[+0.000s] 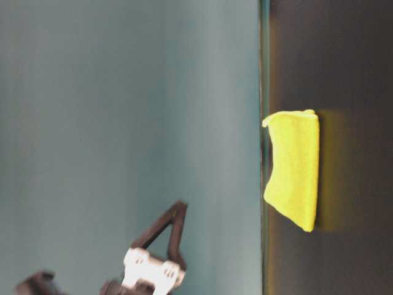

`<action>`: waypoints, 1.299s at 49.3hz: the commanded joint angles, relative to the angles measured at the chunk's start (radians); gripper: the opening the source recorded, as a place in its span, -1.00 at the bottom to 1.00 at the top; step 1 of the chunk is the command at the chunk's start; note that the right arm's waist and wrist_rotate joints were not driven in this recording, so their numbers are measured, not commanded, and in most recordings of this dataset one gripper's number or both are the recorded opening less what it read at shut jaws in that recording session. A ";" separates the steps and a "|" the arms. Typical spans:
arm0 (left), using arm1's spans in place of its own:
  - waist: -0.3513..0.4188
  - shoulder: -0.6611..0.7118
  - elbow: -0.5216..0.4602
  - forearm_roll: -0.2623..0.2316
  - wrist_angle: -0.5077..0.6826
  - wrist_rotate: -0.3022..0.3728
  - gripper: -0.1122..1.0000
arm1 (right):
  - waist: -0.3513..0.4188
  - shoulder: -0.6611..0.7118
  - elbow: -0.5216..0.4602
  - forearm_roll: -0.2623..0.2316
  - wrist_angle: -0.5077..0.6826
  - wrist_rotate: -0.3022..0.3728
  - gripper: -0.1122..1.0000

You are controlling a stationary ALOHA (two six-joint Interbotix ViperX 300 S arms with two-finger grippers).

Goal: Push a yellow cloth with the left arm to wipe the desk.
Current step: 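Lower the left gripper onto the yellow cloth and grasp its near edge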

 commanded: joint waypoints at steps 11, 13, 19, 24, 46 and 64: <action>0.066 0.155 -0.095 0.003 -0.008 0.009 0.71 | 0.000 0.011 -0.018 0.000 -0.005 0.002 -0.79; 0.074 0.175 -0.101 0.003 -0.011 0.014 0.77 | -0.002 0.009 -0.018 0.000 -0.005 0.000 -0.79; 0.095 0.261 -0.141 0.003 -0.009 0.017 0.72 | 0.000 0.011 -0.018 -0.002 -0.003 0.002 -0.79; 0.098 0.342 -0.189 0.005 -0.008 0.018 0.73 | 0.000 0.012 -0.017 0.000 -0.003 0.000 -0.79; 0.104 0.600 -0.364 0.005 0.043 0.020 0.74 | 0.000 0.017 -0.014 0.000 0.008 0.002 -0.79; 0.040 0.557 -0.259 0.005 0.034 0.014 0.74 | 0.000 0.021 -0.009 -0.002 0.003 0.002 -0.79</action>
